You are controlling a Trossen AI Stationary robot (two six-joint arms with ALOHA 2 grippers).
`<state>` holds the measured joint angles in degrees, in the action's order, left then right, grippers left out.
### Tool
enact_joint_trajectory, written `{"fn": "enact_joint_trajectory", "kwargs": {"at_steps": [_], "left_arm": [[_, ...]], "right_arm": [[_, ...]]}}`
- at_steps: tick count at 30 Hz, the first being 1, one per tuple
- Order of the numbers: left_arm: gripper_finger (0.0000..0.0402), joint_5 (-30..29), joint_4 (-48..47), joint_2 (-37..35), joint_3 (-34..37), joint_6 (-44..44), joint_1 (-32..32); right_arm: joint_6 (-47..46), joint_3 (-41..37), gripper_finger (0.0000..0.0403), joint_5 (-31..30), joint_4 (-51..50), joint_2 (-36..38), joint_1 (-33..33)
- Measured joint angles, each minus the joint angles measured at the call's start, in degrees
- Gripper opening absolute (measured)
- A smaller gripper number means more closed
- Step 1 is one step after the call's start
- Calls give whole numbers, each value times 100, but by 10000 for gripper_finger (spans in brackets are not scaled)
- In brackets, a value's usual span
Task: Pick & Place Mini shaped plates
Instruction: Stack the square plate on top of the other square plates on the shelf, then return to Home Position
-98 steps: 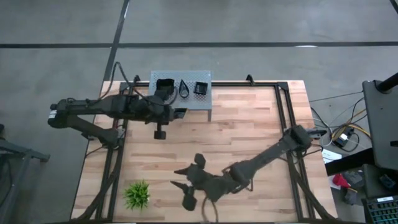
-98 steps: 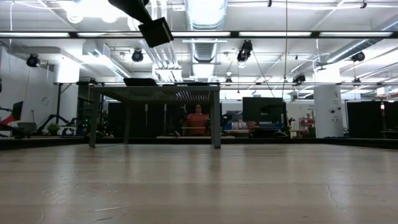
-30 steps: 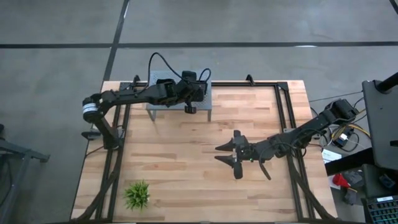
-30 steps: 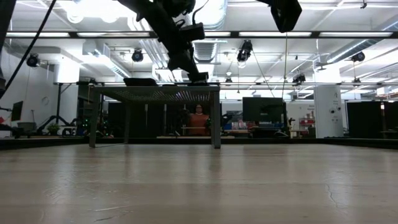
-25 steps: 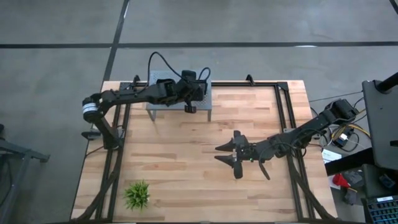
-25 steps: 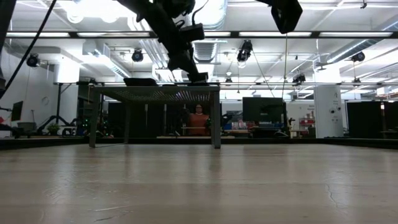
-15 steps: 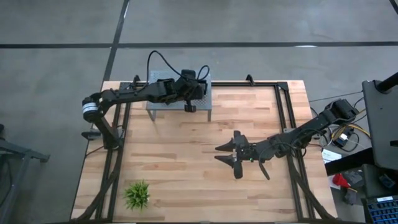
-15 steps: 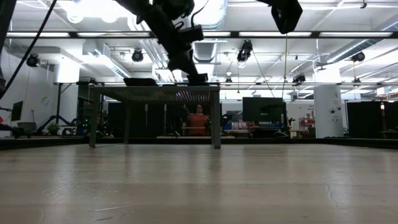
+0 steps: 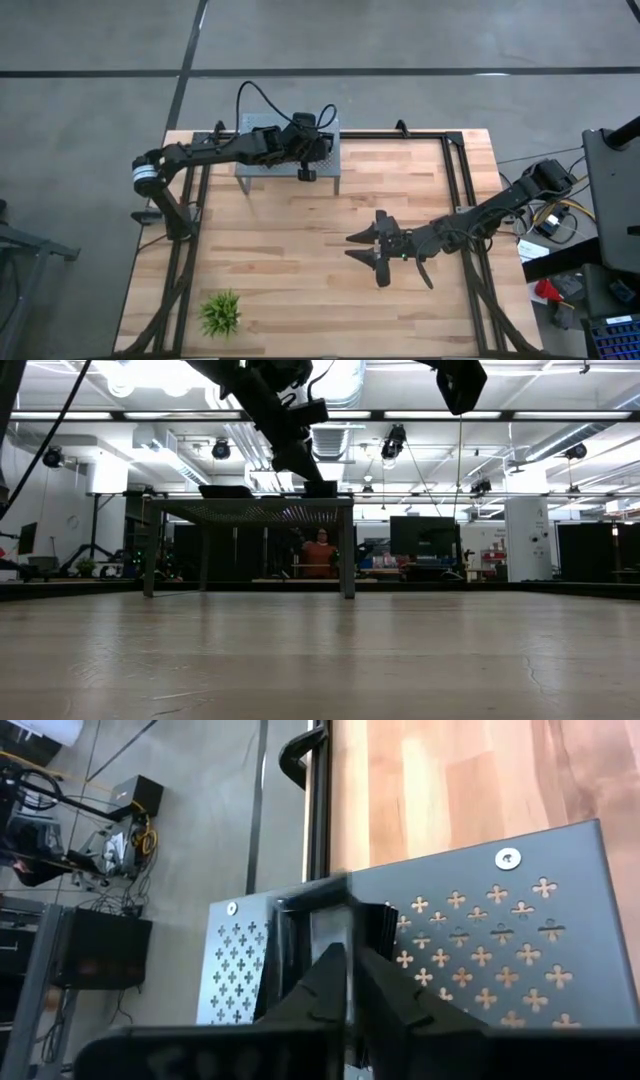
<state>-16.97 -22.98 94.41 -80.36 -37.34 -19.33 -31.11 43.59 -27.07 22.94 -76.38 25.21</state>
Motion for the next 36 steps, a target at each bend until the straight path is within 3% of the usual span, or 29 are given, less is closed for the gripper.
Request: {"fn": "enact_joint_trajectory", "kwargs": {"at_steps": [8,16,18,23,36], "left_arm": [[73,-5,9,0,0,39,-9],[75,-34,-130,-158,-17,463,23],[71,314,-322,-260,-40,986,29],[52,1856,-404,-671,163,2360,-39],[11,2105,158,-2626,1182,3346,398]], "right_arm": [[-28,0,185,0,2,0,0],[77,0,185,0,16,0,0],[190,0,185,0,13,0,0],[19,0,185,9,-511,50,-38],[-151,42,185,6,-746,172,-78]]}}
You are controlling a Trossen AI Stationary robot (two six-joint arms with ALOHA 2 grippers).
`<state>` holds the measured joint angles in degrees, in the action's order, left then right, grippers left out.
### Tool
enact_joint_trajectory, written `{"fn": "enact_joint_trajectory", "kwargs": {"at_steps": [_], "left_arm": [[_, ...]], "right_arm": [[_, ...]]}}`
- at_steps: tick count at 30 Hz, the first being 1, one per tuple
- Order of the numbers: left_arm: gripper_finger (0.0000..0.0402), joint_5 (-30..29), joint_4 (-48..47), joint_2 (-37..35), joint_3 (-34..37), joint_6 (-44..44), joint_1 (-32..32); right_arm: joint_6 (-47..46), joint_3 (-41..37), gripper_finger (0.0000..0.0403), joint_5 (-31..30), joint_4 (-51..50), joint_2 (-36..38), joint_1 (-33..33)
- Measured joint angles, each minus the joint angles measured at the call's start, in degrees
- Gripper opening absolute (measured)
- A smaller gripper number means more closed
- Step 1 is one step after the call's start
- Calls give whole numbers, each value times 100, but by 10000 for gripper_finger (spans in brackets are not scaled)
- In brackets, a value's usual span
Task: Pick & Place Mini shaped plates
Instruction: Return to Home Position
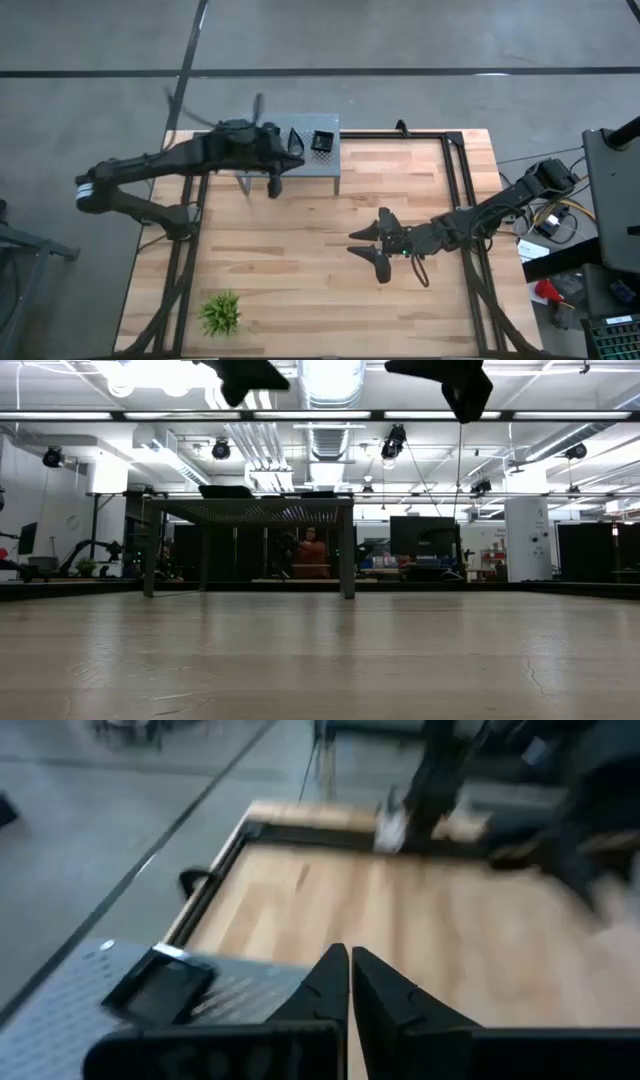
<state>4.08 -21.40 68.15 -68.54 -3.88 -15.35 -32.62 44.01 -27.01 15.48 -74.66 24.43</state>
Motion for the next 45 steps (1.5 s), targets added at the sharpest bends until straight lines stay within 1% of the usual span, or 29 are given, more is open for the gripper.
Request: {"fn": "enact_joint_trajectory", "kwargs": {"at_steps": [2,4,8,10,13,16,18,20,22,23,26,27,28,30,31,35,38,40,42,45], "left_arm": [[6,157,269,-409,345,371,42],[2,159,532,-828,742,763,157],[4,87,797,-1677,1490,911,522],[4,89,784,-2069,1810,941,710],[5,79,762,-2621,2234,1000,992],[5,84,501,-3086,2560,485,1136],[4,46,335,-3326,2729,362,1163],[4,90,197,-3547,2884,799,1171],[4,261,218,-3767,3033,1245,1174],[4,430,276,-3893,3119,1300,1172],[4,1058,363,-4336,3364,1135,1178],[4,1142,388,-4486,3449,1099,1181],[4,1083,439,-4635,3543,1137,1184],[4,708,467,-4959,3698,1459,1180],[4,633,467,-5110,3766,1502,1178],[4,616,528,-5685,3961,1453,1181],[4,144,398,-6004,4298,1574,1178],[4,-168,605,-6228,4554,1548,1178],[4,-229,869,-6414,4837,1449,1176],[5,-262,1246,-6610,5197,1612,1178]], "right_arm": [[-29,44,185,-3,54,9,-25],[-52,74,185,3,221,9,-49],[65,73,185,31,311,31,-149],[155,66,185,289,322,35,-259],[186,63,185,872,406,38,-532],[261,63,185,1472,422,32,-930],[485,56,185,1627,494,26,-1117],[838,55,185,1644,663,30,-1230],[962,55,185,1705,657,57,-1347],[973,35,185,1807,654,72,-1410],[988,-100,185,2269,738,86,-1618],[989,-177,185,2446,864,92,-1674],[993,-280,185,2568,1042,116,-1719],[1023,-537,185,2691,1414,221,-1747],[1037,-702,185,2704,1561,310,-1760],[1043,-1380,185,2647,2005,765,-1780],[1066,-1865,185,2562,2233,1230,-1770],[1078,-2177,185,2500,2317,1527,-1796],[1081,-2470,185,2423,2359,1817,-1806],[1147,-2881,185,2450,2540,2281,-1795]]}}
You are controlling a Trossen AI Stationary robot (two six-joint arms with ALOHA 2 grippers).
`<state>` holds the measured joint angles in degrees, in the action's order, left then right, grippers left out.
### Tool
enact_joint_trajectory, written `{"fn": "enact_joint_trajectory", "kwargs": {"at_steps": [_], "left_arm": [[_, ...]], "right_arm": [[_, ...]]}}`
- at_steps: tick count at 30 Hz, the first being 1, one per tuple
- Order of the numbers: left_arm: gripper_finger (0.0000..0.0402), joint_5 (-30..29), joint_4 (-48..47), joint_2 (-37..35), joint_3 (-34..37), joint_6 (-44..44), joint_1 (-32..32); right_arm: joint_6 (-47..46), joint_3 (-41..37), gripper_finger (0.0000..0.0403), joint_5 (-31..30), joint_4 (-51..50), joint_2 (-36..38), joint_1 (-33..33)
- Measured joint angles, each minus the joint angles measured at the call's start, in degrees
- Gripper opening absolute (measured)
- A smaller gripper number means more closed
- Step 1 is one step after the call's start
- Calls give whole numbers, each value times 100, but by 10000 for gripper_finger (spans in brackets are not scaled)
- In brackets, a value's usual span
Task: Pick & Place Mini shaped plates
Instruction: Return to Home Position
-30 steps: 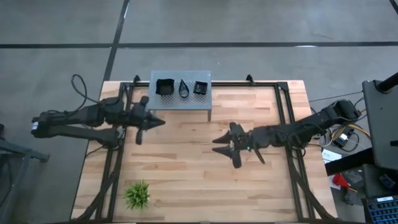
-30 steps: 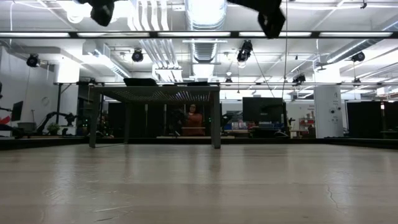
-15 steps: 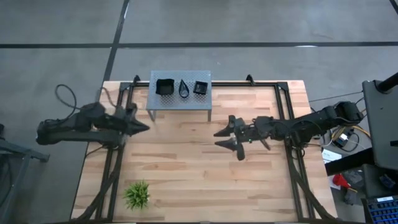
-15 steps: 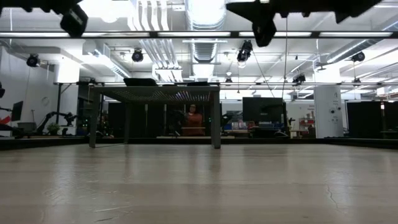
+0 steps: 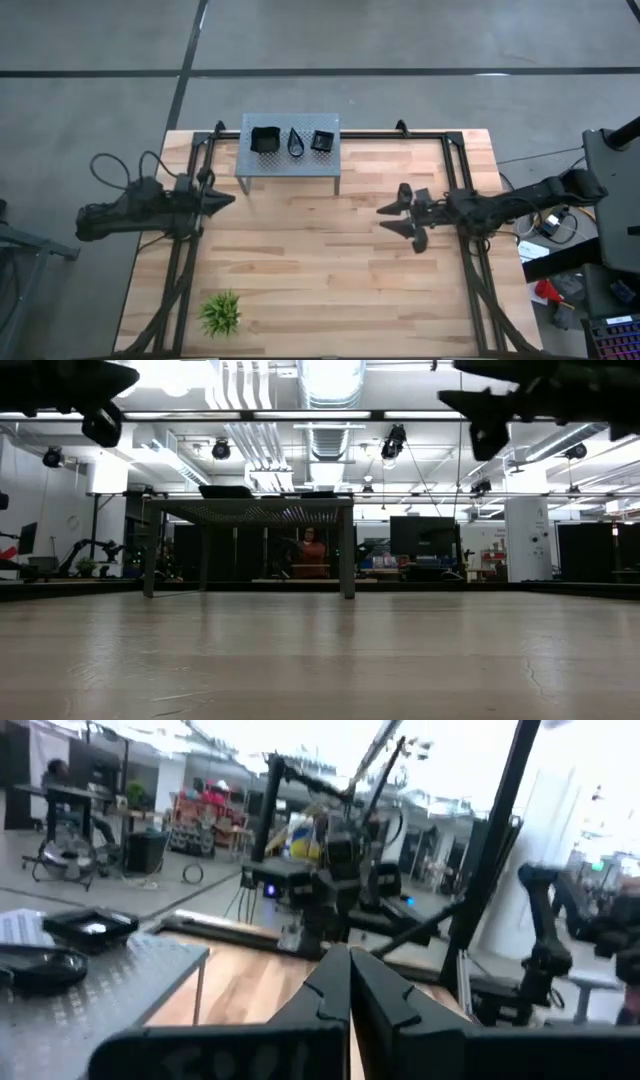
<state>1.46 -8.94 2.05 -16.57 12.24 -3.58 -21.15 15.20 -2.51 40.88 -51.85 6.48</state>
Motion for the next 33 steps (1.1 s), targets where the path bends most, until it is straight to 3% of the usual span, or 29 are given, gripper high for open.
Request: {"fn": "enact_joint_trajectory", "kwargs": {"at_steps": [14,21,33], "left_arm": [[5,-487,214,-204,295,-35,-2],[5,-534,1093,-204,981,201,-2],[5,-616,1192,-206,1471,59,-2]], "right_arm": [[270,-1456,185,-11,-1,2358,-2],[720,-1469,185,-32,-654,3077,-2],[664,-1469,185,128,-2036,4005,0]]}}
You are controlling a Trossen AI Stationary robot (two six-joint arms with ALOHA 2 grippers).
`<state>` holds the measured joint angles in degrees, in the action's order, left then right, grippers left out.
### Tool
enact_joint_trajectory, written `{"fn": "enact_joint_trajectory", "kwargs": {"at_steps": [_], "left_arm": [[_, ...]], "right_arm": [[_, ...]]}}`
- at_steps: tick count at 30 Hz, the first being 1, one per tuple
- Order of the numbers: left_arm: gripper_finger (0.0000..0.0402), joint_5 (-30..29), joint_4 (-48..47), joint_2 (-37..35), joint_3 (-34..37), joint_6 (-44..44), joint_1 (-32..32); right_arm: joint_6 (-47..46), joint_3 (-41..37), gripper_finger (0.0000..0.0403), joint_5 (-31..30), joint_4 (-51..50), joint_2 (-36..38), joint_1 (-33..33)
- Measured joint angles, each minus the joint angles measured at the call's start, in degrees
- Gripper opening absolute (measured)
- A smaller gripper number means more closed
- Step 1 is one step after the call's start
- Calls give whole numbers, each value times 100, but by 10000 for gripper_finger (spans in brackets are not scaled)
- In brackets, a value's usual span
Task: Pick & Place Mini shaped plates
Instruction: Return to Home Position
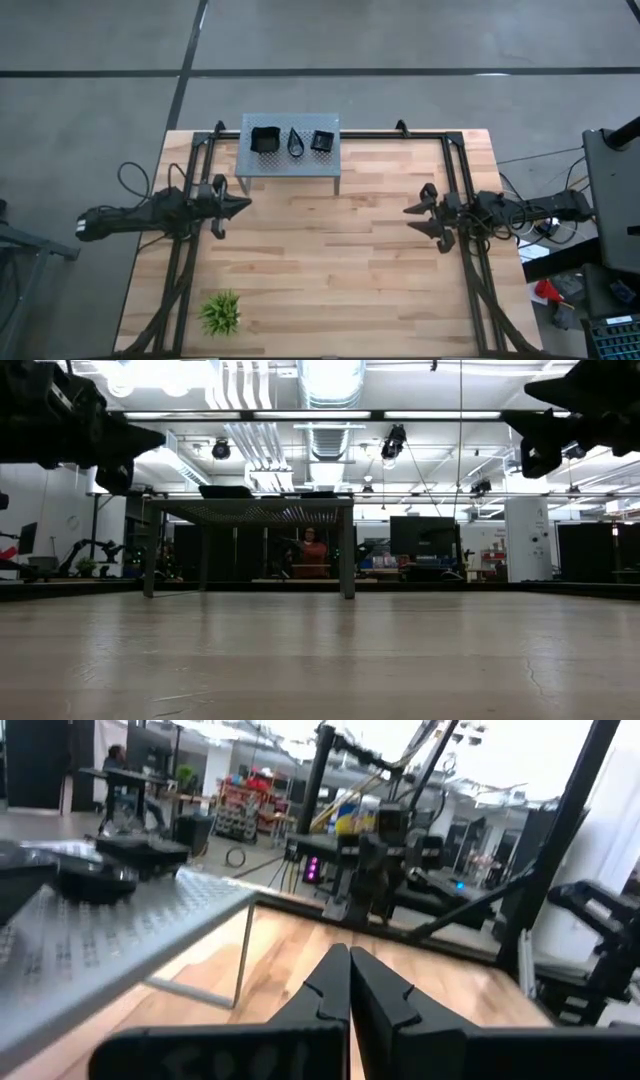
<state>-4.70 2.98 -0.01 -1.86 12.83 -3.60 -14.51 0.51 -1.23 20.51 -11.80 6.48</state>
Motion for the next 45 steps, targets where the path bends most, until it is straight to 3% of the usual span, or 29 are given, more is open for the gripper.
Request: {"fn": "enact_joint_trajectory", "kwargs": {"at_steps": [9,15,45], "left_arm": [[5,-42,48,0,135,-160,0],[5,329,-157,2,137,-249,4],[5,316,-159,2,148,-235,-2]], "right_arm": [[119,0,185,-454,-573,83,-21],[549,0,185,-470,-573,35,-15],[554,0,185,-472,-573,-35,-13]]}}
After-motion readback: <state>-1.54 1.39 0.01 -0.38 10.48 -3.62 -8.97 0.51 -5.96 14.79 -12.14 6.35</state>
